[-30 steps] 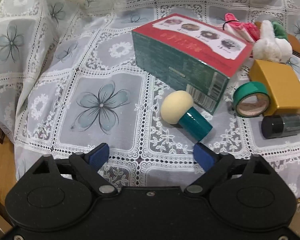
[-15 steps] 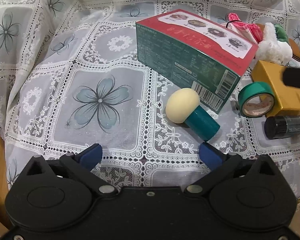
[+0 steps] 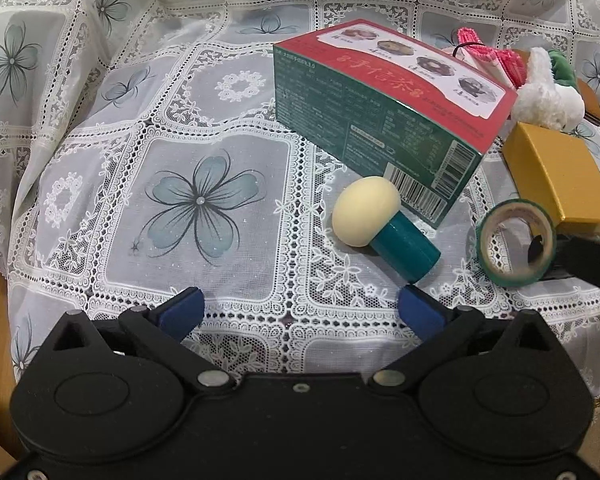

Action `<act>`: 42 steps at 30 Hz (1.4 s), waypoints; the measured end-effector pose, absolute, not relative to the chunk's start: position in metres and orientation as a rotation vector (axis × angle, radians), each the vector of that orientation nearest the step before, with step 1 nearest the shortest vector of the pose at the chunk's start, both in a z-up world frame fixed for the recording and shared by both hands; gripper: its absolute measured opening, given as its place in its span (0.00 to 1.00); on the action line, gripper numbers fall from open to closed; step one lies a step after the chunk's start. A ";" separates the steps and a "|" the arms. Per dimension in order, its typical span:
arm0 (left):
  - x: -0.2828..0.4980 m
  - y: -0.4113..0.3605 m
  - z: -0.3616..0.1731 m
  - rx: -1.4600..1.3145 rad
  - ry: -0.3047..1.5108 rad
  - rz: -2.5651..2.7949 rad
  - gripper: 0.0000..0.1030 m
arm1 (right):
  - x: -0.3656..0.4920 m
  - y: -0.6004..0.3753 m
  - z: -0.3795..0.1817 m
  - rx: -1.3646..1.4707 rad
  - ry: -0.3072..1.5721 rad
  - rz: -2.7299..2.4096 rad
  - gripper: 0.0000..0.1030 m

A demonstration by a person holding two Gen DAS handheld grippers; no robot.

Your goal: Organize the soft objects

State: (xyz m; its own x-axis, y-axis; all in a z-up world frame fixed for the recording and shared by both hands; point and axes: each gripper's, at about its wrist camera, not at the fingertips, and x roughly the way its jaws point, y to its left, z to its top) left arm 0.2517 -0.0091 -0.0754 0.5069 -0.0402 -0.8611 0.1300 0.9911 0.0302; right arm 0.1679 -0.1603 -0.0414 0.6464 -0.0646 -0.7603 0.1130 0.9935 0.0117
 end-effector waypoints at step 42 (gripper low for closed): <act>0.251 -0.009 -0.075 0.094 1.029 -0.100 0.98 | 0.154 -0.188 -0.071 0.167 0.871 -0.239 0.64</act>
